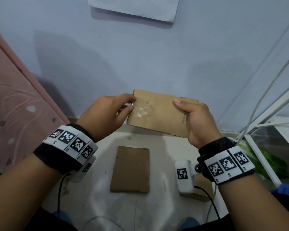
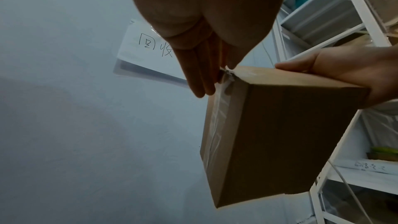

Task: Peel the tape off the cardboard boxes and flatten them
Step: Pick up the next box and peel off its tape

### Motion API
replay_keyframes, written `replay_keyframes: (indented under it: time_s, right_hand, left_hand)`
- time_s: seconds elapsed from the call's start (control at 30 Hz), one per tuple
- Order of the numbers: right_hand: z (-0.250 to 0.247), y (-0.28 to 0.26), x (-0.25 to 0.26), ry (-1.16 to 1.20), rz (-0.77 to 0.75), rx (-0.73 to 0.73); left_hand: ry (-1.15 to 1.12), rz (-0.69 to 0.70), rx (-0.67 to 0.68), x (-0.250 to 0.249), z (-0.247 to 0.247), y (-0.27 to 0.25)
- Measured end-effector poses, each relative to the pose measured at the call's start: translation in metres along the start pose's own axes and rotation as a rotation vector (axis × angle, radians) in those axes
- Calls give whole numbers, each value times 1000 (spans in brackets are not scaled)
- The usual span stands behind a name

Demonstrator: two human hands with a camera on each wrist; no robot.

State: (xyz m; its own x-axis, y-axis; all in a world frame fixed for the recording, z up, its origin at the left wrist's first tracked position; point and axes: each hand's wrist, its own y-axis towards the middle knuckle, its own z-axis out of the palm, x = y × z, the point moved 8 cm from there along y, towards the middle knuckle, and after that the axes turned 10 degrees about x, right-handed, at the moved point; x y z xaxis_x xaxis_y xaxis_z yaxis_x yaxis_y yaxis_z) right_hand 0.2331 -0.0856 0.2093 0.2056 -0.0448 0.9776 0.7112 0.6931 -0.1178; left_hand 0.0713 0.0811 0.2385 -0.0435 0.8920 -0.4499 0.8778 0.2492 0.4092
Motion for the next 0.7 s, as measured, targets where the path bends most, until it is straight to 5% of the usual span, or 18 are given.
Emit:
replay_keyframes:
  time_s: [0.27,0.7]
  right_hand:
    - [5,1,-1,-12,-10,28]
    - [12,-5,-12,-29,10,56]
  left_hand:
    - [128,6,-48,1,0,-1]
    - [153,-87,89,24,16,-1]
